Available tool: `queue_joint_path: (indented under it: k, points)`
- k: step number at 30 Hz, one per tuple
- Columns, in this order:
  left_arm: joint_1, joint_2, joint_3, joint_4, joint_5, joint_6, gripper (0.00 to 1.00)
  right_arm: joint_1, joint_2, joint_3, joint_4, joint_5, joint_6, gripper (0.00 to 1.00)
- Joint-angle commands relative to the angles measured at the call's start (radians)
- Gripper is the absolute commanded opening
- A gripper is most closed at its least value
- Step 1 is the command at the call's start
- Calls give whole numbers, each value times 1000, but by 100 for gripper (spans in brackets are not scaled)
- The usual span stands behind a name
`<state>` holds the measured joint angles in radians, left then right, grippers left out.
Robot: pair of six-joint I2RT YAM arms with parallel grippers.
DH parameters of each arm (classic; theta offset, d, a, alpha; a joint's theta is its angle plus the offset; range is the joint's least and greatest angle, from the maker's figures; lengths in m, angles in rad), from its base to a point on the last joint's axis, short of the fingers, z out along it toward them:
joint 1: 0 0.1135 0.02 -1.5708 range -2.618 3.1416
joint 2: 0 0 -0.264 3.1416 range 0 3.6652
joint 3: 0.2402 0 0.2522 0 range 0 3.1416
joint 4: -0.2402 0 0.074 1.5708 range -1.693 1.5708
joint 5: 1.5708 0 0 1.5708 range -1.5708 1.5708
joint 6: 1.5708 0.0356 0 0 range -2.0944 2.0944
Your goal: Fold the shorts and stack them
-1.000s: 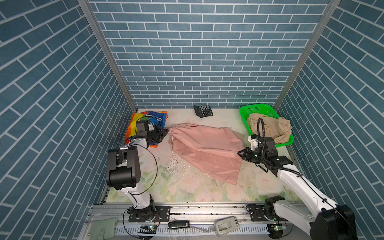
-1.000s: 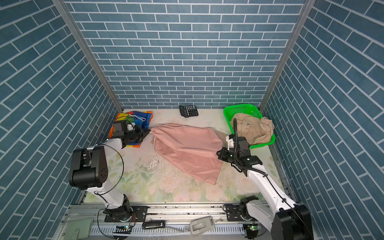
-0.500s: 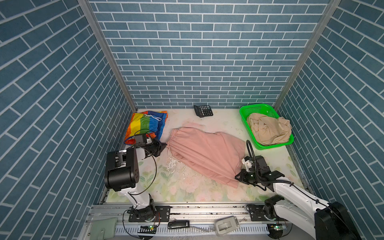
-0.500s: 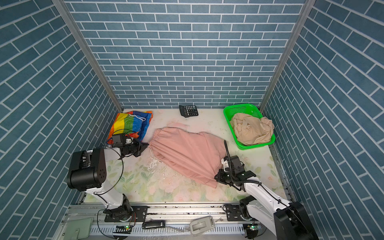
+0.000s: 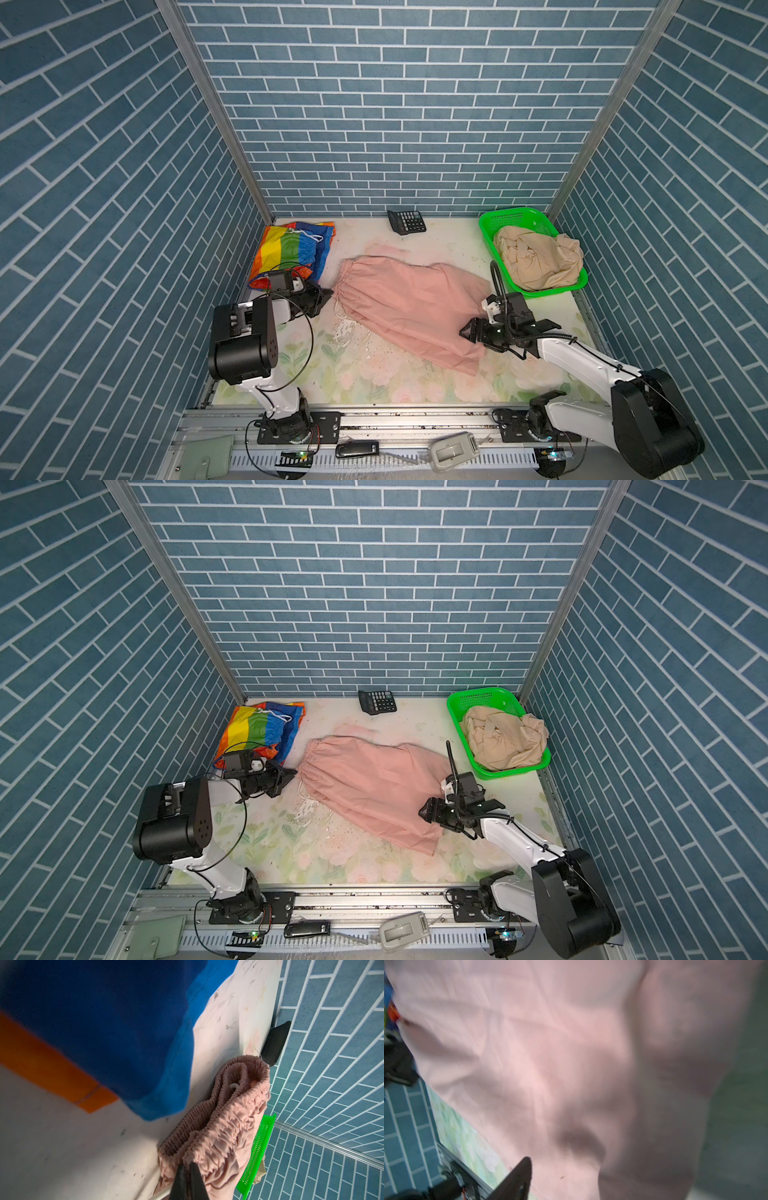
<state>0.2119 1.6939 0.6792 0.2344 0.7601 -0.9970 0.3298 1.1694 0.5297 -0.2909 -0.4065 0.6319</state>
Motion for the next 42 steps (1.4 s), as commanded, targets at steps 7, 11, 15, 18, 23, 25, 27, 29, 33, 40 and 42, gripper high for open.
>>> queue_joint_path:
  k: [7,11,15,18,23,25,27,29,33,40,42]
  points:
    - [10,-13,-44,50,-4,-12,0,-173,240,173,-56,33,-152,99]
    - [10,-19,-68,65,0,-15,0,-172,345,188,41,-1,-122,93]
    - [10,-26,-90,74,3,-15,0,-173,433,213,128,-24,-91,71]
    - [10,-26,-106,96,4,-26,0,-173,526,278,163,-20,-82,35]
    - [10,-34,-130,150,11,-70,0,-172,753,590,95,-3,-92,0]
    - [16,-44,-137,157,13,-78,0,-168,847,778,13,7,-109,0]
    - [27,-59,-144,161,15,-86,0,-160,894,915,-60,11,-119,0]
    - [43,-76,-150,151,15,-80,0,-152,912,997,-102,11,-119,7]
    - [71,-105,-174,145,16,-77,0,-128,876,1049,-168,14,-163,51]
    - [73,-127,-193,148,29,-74,0,-83,614,768,-155,114,-197,85]
    - [73,-133,-193,149,31,-75,0,-84,541,656,-123,119,-182,87]
